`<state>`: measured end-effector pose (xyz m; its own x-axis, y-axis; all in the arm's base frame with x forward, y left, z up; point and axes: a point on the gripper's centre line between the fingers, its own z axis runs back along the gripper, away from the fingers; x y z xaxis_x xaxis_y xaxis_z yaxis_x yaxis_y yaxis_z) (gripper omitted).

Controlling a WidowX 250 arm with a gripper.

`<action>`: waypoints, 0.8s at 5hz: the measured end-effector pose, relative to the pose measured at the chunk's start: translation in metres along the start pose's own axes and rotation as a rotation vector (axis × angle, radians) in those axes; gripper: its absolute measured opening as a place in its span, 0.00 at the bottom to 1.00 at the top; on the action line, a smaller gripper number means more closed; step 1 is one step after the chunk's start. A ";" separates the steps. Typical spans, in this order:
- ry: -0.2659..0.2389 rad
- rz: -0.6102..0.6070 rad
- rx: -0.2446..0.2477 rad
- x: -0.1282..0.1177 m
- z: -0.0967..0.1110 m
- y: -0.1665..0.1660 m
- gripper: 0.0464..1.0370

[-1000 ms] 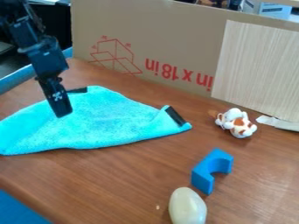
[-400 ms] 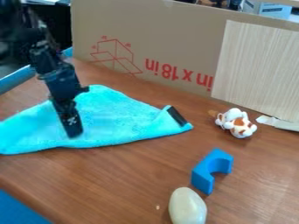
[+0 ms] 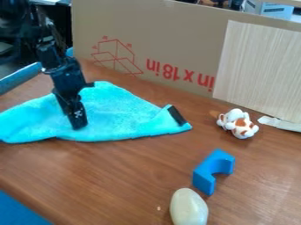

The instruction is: Move the cloth from right to the left edge of the table

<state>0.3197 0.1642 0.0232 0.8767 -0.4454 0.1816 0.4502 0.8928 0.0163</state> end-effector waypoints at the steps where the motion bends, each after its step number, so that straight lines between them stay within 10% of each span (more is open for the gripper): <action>1: 0.002 0.030 0.011 0.006 -0.003 0.014 0.96; 4: 0.001 0.161 0.017 0.023 -0.006 0.062 0.96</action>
<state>0.3691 0.2088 0.0227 0.9375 -0.2967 0.1818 0.3011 0.9536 0.0038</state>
